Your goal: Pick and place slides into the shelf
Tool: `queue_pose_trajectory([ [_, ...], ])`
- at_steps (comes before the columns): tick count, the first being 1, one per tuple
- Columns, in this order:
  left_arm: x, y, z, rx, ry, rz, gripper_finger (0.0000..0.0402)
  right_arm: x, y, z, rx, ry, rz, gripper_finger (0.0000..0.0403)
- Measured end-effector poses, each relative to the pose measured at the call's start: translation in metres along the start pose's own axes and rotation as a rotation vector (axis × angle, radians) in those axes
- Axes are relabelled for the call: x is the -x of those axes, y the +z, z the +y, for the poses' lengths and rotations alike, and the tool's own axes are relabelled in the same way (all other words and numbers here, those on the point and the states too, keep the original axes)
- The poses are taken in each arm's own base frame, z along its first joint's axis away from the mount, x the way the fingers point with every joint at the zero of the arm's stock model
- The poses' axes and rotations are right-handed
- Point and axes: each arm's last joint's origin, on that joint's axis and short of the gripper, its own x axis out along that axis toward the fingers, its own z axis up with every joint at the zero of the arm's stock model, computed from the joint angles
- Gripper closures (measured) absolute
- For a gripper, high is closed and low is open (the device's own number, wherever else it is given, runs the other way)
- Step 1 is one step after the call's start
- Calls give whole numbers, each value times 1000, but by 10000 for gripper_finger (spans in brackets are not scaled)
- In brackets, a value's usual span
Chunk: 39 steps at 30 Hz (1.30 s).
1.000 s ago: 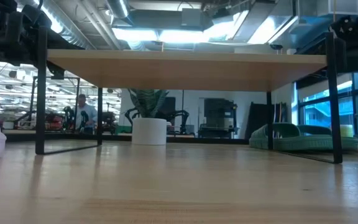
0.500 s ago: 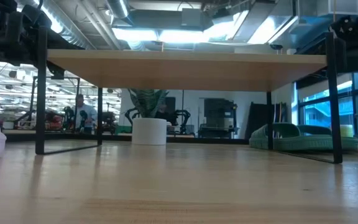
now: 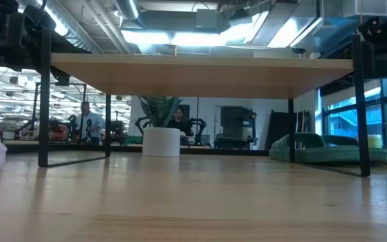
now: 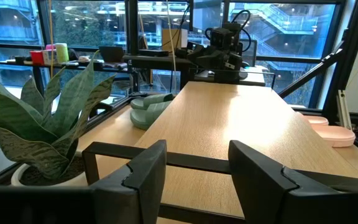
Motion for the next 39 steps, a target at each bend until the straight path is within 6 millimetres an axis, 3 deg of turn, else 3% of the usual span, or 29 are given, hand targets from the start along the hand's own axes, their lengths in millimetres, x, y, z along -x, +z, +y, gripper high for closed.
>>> queue_pose_trajectory([
  [39,0,0,0,0,0,0,235,0,3,-1,-13,-6,-27,249],
])
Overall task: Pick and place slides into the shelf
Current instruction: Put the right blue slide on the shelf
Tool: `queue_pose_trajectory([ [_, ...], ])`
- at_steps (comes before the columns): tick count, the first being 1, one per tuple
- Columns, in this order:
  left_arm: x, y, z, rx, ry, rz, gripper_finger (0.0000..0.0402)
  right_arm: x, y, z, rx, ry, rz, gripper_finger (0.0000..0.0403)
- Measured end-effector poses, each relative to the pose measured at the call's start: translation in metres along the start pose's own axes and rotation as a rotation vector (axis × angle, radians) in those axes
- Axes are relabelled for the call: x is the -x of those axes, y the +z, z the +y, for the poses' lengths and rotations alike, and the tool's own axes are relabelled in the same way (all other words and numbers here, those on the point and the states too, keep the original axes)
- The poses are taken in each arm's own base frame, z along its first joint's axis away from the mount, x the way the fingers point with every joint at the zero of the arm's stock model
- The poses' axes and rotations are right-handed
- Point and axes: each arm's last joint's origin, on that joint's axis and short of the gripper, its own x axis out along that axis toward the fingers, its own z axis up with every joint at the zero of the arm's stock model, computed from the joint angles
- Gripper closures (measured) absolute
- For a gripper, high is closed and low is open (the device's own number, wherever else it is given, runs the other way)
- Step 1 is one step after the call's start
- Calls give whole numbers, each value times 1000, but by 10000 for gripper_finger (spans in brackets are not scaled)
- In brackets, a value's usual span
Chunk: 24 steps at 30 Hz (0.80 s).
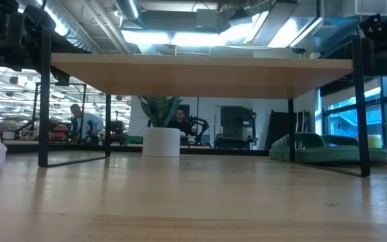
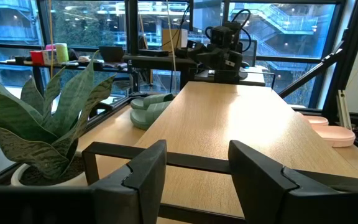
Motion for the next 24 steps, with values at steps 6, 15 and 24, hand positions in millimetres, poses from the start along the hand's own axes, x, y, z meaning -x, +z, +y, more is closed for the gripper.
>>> queue_pose_trajectory([
  [6,0,0,0,-34,0,-2,235,0,0,0,-20,0,-1,249],
  [15,0,0,0,-83,0,-4,235,0,0,0,-52,1,-1,248],
  [24,0,0,0,-84,0,-3,235,0,0,0,-19,-1,0,169],
])
